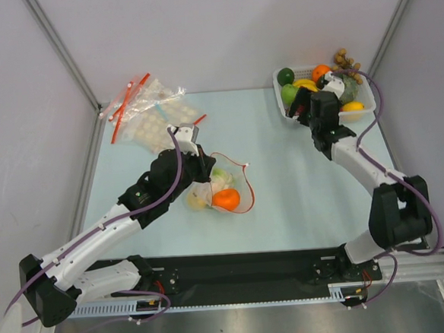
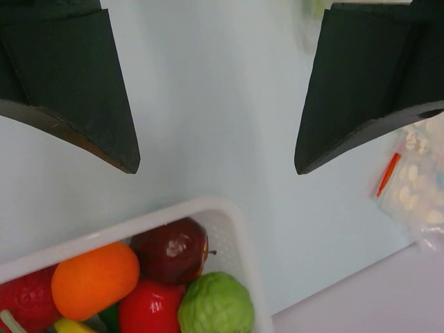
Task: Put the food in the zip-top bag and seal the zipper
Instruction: Pick up the fake fruit from the bin.
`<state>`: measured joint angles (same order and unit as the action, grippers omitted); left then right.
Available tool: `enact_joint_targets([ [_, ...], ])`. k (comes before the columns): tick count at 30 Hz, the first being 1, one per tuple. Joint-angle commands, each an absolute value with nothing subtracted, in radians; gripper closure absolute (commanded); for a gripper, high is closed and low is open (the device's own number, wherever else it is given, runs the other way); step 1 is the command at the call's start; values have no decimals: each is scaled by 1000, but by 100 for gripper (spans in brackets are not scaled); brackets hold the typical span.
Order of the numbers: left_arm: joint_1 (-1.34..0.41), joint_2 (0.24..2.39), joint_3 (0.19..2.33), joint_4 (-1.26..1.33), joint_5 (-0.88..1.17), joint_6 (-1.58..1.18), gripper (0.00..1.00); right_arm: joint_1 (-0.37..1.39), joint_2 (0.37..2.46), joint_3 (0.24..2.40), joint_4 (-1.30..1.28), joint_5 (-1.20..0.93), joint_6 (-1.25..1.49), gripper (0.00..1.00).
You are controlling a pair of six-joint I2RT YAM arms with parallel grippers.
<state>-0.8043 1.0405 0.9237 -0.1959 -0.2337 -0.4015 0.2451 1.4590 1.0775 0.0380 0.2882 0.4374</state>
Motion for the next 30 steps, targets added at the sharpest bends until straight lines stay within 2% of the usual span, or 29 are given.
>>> enact_joint_targets([
  [1, -799, 1037, 936, -146, -250, -402, 100, 216, 1564, 1210, 54, 270, 440, 0],
  [10, -799, 1028, 933, -155, -278, -396, 100, 187, 1951, 1595, 5, 282, 394, 0],
  [20, -799, 997, 931, -160, -262, -399, 100, 155, 2215, 1785, 9, 272, 420, 1],
  [24, -799, 1000, 930, -153, -258, -399, 100, 138, 2256, 1812, 11, 221, 446, 14],
  [30, -799, 1023, 942, -164, -248, -397, 100, 143, 2177, 1772, 25, 201, 404, 32],
])
